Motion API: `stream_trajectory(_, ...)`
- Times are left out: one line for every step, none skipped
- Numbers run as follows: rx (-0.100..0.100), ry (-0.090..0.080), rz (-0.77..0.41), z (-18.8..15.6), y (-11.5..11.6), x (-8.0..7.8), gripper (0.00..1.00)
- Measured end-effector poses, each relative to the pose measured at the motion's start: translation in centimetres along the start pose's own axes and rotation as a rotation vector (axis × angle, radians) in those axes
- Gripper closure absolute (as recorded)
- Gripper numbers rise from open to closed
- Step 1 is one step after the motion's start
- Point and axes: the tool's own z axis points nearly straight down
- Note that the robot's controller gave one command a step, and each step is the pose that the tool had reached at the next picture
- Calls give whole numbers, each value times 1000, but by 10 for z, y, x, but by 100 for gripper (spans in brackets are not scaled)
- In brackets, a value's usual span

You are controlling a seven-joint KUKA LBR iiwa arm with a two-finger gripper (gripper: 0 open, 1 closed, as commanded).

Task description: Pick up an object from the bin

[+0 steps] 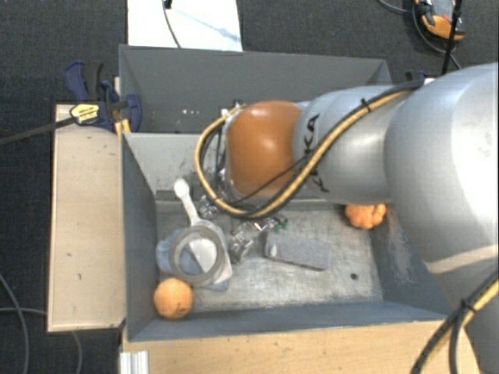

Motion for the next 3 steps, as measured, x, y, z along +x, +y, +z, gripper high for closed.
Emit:
stream_trajectory(5,3,184,3,22,-10,0)
stream_trajectory(12,7,161,2,31,-4,0)
stream_trajectory(12,4,-71,-4,39,-15,0)
